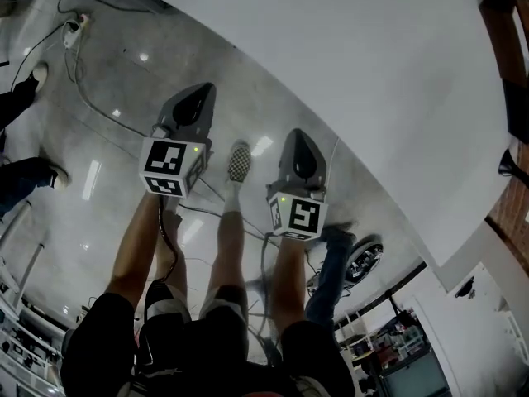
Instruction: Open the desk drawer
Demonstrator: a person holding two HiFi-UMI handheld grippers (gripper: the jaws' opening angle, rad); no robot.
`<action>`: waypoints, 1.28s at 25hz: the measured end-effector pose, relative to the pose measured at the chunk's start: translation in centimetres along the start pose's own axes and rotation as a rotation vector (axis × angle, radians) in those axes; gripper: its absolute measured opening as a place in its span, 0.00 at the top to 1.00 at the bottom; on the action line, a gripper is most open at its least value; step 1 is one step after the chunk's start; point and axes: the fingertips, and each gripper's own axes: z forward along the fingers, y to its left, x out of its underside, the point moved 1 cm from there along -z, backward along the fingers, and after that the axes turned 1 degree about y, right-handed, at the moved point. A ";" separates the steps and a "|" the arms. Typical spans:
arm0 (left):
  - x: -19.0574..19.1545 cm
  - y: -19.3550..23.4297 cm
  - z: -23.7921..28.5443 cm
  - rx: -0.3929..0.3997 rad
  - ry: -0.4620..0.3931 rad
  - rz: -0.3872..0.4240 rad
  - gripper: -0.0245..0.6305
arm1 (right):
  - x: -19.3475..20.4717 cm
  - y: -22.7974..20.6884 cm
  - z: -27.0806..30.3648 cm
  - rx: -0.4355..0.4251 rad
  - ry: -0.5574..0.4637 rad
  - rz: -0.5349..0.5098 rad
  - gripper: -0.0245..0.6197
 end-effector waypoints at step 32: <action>-2.5 1.0 10.9 0.275 -0.164 -0.866 0.86 | 0.6 -3.5 -0.4 0.015 0.042 -0.045 0.95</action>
